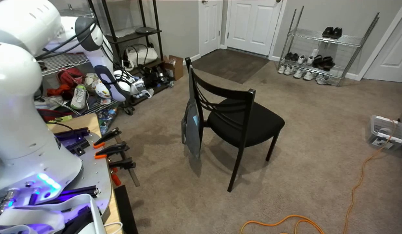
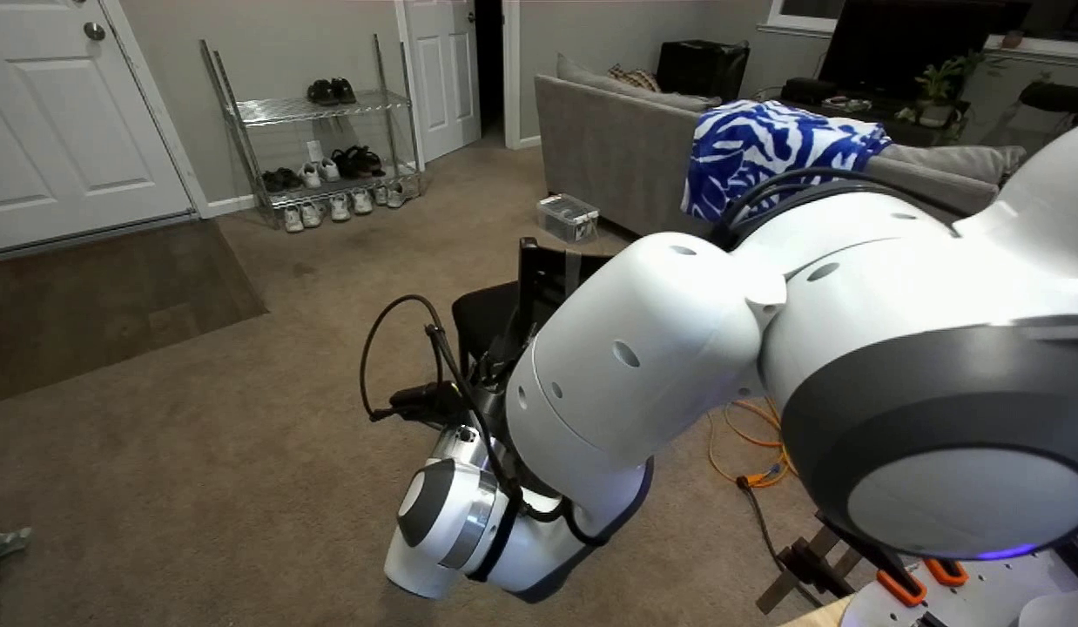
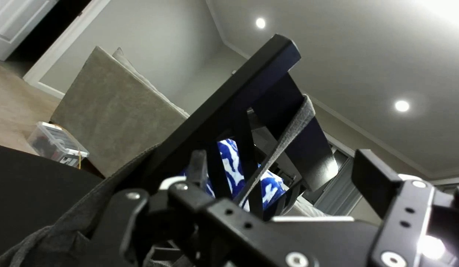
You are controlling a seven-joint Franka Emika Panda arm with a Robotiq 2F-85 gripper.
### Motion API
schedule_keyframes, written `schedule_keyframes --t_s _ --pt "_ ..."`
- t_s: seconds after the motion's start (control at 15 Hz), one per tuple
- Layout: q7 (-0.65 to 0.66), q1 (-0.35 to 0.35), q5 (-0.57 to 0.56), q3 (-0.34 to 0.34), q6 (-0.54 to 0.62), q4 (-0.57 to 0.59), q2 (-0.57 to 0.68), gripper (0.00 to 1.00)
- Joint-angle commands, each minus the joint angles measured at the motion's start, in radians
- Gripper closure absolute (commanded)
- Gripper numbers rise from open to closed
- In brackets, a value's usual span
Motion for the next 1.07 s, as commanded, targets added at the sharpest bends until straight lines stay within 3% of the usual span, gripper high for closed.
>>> schedule_keyframes --t_s 0.0,0.47,1.0 --pt "0.040 -0.065 -0.051 0.014 0.006 -0.044 0.000 0.00" --pt "0.074 -0.171 -0.061 0.023 -0.024 -0.130 -0.011 0.00" --pt "0.059 -0.176 -0.128 0.027 -0.108 -0.165 -0.026 0.00"
